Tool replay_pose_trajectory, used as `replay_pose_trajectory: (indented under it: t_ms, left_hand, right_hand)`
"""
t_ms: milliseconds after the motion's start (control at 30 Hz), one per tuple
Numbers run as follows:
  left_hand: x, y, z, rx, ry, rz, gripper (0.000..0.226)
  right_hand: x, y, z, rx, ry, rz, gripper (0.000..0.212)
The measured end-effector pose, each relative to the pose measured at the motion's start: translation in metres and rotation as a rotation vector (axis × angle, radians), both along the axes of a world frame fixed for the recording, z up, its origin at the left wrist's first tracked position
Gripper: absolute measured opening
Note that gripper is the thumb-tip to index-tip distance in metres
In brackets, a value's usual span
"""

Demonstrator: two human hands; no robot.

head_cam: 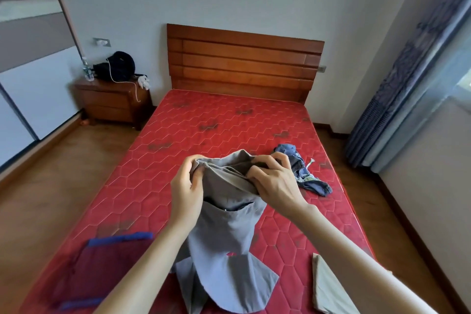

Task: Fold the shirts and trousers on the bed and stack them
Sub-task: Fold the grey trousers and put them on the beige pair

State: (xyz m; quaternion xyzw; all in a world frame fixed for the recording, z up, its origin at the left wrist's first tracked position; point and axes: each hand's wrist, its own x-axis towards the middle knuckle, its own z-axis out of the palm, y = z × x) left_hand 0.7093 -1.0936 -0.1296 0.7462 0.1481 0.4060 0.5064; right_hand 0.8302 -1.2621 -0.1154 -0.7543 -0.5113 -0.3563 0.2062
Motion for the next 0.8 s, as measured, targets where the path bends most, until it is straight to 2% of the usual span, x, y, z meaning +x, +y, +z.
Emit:
replay_pose_trajectory:
  t_ms: [100,133,233,300,367,467,567,600,700,733,800]
  left_hand:
    - [0.006,-0.005,-0.007,0.026,0.022,-0.009,0.025]
    - [0.008,-0.007,-0.008,0.021,0.041,-0.036,0.035]
    - [0.015,-0.011,-0.006,-0.031,0.116,-0.12,0.087]
    - [0.024,-0.012,0.008,-0.046,0.138,-0.113,0.096]
    - [0.04,-0.009,0.037,-0.046,0.078,-0.098,0.091]
    - [0.067,0.005,0.118,-0.012,-0.101,-0.121,0.087]
    - [0.088,0.02,0.191,0.03,-0.231,-0.166,0.057]
    - [0.093,0.021,0.201,0.036,-0.243,-0.176,0.052]
    - [0.102,0.019,0.193,-0.049,-0.202,-0.243,0.045]
    - [0.104,0.019,0.187,-0.082,-0.196,-0.253,0.039]
    - [0.104,0.023,0.191,-0.114,-0.223,-0.285,0.031]
  right_hand:
    - [-0.003,-0.004,-0.002,0.042,0.164,-0.067,0.008]
    - [-0.004,-0.004,-0.002,0.073,0.227,-0.092,0.008]
    - [-0.004,-0.001,0.016,0.096,0.324,-0.141,0.011]
    - [0.0,0.001,0.044,0.038,0.263,-0.15,0.019]
    - [0.011,0.006,0.087,0.025,0.177,-0.147,0.021]
    - [0.037,0.013,0.176,0.143,0.117,-0.178,0.01]
    - [0.049,0.013,0.246,0.239,0.018,-0.195,0.01]
    - [0.048,0.015,0.257,0.202,-0.006,-0.21,0.009]
    - [0.049,0.013,0.273,-0.115,-0.01,-0.306,0.014]
    - [0.051,0.009,0.28,-0.129,-0.006,-0.316,0.014]
    - [0.054,-0.001,0.296,0.059,0.012,-0.298,0.012]
